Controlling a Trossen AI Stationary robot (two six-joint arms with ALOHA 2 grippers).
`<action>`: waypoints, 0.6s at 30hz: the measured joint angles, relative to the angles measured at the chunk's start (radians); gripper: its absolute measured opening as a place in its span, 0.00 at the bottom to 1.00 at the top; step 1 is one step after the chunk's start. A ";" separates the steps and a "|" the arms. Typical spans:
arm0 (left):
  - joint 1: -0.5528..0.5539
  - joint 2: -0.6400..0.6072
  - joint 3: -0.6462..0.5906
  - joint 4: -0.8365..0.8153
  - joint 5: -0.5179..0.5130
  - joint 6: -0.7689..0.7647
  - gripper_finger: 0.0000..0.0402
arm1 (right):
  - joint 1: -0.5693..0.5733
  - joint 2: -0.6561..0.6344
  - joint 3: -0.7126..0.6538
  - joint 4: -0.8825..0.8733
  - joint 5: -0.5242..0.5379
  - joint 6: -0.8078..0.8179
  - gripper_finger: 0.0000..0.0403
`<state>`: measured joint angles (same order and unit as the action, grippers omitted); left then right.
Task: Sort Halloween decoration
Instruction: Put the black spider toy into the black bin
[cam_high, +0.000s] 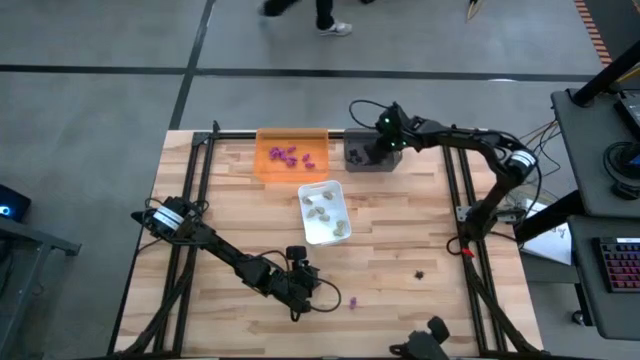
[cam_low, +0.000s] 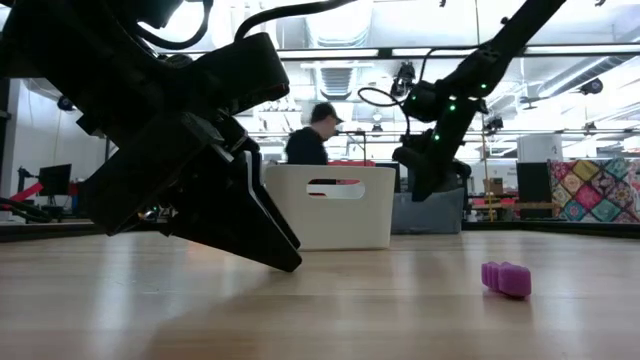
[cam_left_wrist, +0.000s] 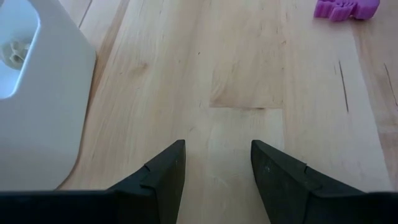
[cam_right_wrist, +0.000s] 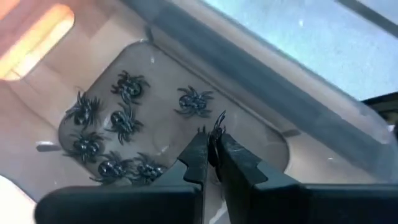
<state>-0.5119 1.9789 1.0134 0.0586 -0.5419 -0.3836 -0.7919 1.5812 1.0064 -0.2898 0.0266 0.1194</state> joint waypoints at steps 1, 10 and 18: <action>0.000 0.000 0.000 0.000 0.000 0.000 0.41 | 0.000 0.013 0.016 -0.021 0.000 -0.005 0.06; 0.001 0.000 0.000 -0.002 0.000 0.000 0.41 | 0.001 0.092 0.141 -0.136 -0.001 -0.027 0.06; 0.002 0.000 -0.002 -0.003 -0.002 0.000 0.41 | 0.002 0.098 0.151 -0.182 -0.001 -0.038 0.08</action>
<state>-0.5100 1.9789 1.0119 0.0555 -0.5442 -0.3836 -0.7902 1.6794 1.1574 -0.4714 0.0254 0.0815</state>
